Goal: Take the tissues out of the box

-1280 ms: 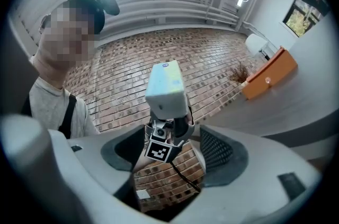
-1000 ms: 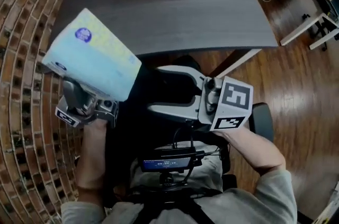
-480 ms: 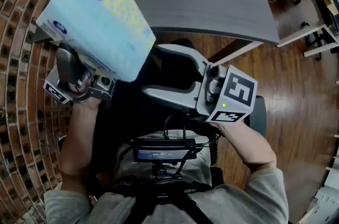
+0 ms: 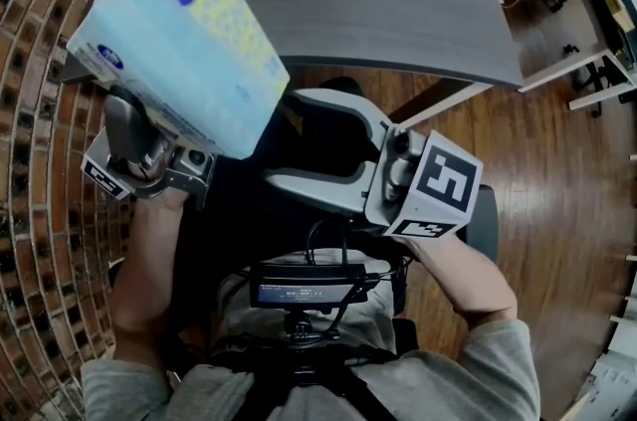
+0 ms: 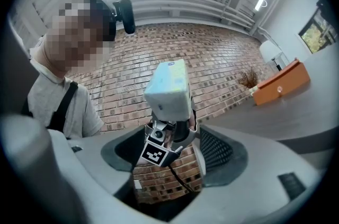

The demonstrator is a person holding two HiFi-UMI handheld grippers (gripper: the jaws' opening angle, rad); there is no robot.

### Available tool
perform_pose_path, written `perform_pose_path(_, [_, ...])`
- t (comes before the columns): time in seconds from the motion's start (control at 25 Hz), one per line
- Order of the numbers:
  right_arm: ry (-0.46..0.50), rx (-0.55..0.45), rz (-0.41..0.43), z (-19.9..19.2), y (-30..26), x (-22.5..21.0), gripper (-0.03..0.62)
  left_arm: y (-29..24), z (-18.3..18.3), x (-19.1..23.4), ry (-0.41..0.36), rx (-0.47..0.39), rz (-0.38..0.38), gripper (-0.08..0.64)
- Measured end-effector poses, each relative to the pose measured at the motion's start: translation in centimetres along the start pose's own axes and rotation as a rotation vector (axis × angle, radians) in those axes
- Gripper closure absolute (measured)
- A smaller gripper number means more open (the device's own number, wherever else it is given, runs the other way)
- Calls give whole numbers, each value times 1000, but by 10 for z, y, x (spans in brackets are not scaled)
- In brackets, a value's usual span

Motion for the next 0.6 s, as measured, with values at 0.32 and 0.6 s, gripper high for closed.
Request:
perform_pose_path(0.32, [-3, 6, 3, -2, 0, 4, 267, 1, -4, -1, 6, 4, 8, 204])
perform_pose_path(0.6, [-8, 22, 3, -2, 3, 9, 267, -1, -8, -2, 14, -6, 16, 204])
Point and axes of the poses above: the fingertips, and each gripper's own axes: y backward along the fingers, x to its left, z out of its top, the point moved 2 cm from there along y, backward along the fingers, and after that the axes turned 1 degree about -x, right-handed, at the moved point
